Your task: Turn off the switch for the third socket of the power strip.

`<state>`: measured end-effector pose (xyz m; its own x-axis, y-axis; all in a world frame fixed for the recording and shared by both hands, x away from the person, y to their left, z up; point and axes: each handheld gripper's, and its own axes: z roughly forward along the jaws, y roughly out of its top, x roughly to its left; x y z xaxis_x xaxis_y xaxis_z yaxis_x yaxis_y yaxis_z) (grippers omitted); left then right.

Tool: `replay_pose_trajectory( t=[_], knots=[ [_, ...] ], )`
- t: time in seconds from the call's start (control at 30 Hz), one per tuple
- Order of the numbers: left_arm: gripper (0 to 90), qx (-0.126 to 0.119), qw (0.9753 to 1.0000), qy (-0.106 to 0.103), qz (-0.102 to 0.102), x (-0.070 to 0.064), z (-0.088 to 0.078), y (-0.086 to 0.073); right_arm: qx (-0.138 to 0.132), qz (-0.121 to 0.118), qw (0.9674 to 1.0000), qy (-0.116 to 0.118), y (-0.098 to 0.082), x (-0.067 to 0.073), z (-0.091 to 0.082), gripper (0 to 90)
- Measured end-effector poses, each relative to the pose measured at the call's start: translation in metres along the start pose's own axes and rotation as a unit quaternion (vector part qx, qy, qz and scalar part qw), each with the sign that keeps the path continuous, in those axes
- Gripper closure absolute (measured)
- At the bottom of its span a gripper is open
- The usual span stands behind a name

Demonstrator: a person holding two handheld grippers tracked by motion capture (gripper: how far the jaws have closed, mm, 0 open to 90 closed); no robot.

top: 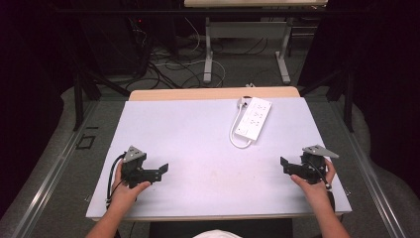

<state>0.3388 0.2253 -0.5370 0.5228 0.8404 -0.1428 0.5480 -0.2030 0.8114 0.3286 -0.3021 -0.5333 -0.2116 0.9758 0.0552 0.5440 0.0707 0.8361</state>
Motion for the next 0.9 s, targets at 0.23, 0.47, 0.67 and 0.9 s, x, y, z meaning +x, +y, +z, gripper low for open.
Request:
replay_pose_trajectory(
  t=[0.23, 0.47, 0.67, 0.9],
  knots=[
    [1.3, -0.002, 0.9998, 0.021, -0.005, 0.001, 0.003, -0.001, 0.018, -0.002, 0.9998, -0.01, -0.003, 0.0, 0.008, 10.0],
    [1.8, 0.011, 0.999, 0.043, -0.013, 0.004, 0.003, -0.002, 0.012, -0.011, 0.9999, -0.002, -0.003, 0.005, 0.009, 10.3],
    [1.9, 0.007, 0.9985, 0.052, -0.017, 0.005, 0.005, -0.003, 0.025, -0.011, 0.9996, 0.006, 0.0, 0.008, 0.014, 14.8],
    [2.7, 0.011, 0.9983, 0.056, -0.013, 0.003, 0.005, -0.004, 0.03, -0.026, 0.9991, 0.012, 0.011, 0.014, 0.02, 15.5]
  ],
)
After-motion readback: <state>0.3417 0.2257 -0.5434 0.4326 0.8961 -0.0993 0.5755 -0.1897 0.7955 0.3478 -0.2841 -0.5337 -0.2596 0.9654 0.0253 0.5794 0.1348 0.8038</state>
